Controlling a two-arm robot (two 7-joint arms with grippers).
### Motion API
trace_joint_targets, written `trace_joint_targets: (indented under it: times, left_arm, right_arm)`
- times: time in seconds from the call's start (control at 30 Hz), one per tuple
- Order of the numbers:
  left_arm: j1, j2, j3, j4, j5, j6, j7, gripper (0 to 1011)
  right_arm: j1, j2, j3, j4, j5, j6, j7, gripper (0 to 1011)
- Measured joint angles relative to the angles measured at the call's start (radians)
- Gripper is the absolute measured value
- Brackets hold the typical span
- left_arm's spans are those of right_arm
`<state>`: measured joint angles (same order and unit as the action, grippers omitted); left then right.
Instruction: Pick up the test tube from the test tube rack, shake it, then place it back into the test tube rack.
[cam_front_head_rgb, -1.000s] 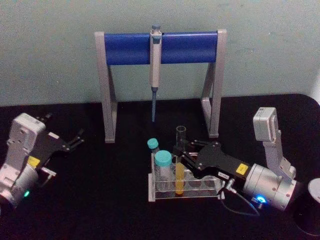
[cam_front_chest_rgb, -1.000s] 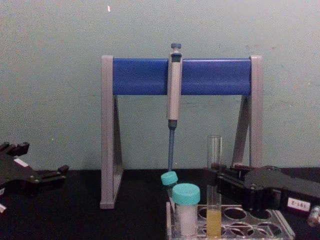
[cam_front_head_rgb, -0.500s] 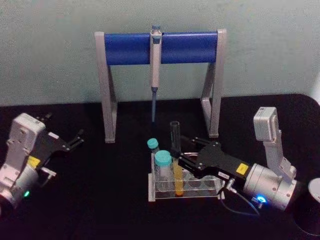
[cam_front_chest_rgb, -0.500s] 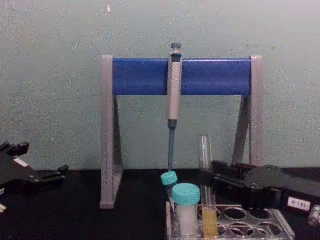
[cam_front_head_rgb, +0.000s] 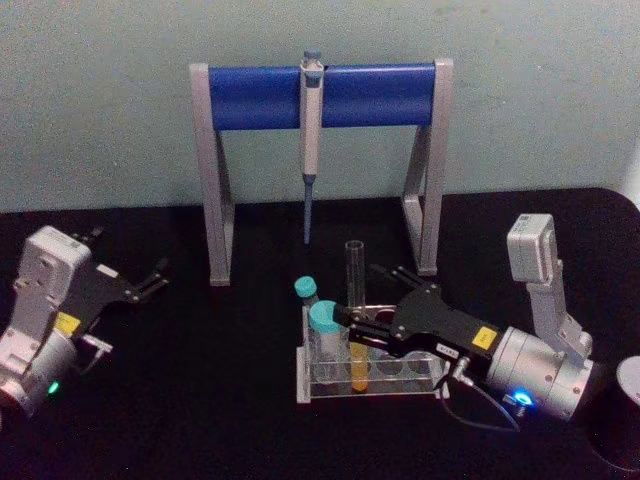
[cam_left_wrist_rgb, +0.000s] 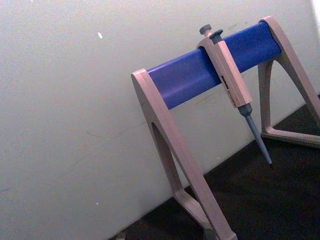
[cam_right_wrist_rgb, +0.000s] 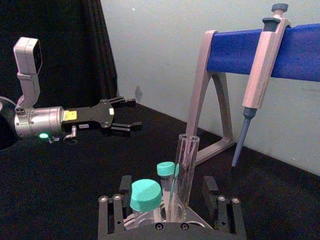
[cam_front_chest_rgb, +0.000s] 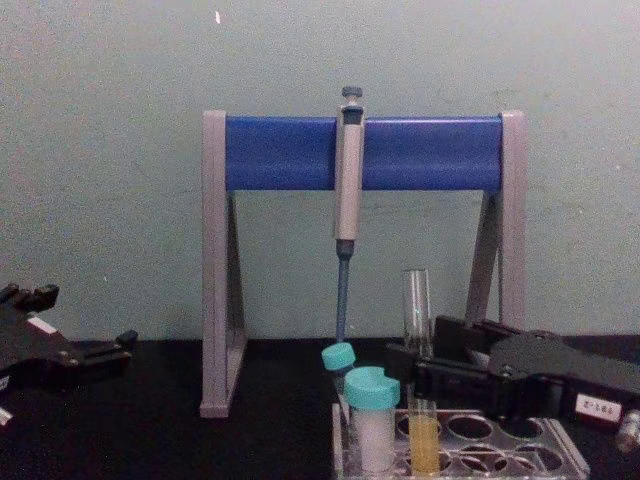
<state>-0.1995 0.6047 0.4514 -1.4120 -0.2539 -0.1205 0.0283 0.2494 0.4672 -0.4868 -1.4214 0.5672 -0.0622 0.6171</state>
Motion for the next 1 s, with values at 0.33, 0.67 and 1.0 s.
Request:
trace_joint_targets:
  times: [0.33, 0.67, 1.0]
  left_arm:
    - [0.0, 0.0, 0.0, 0.0, 0.0, 0.0, 0.0, 1001]
    - [0.0, 0.0, 0.0, 0.0, 0.0, 0.0, 0.0, 1001]
    - [0.0, 0.0, 0.0, 0.0, 0.0, 0.0, 0.0, 1001]
  right_arm:
    - [0.0, 0.0, 0.0, 0.0, 0.0, 0.0, 0.0, 1000]
    - [-0.004, 0.005, 0.016, -0.03, 0.006, -0.019, 0.003, 1000]
    - [-0.049, 0.019, 0.102, -0.15, 0.008, -0.12, -0.051, 1000]
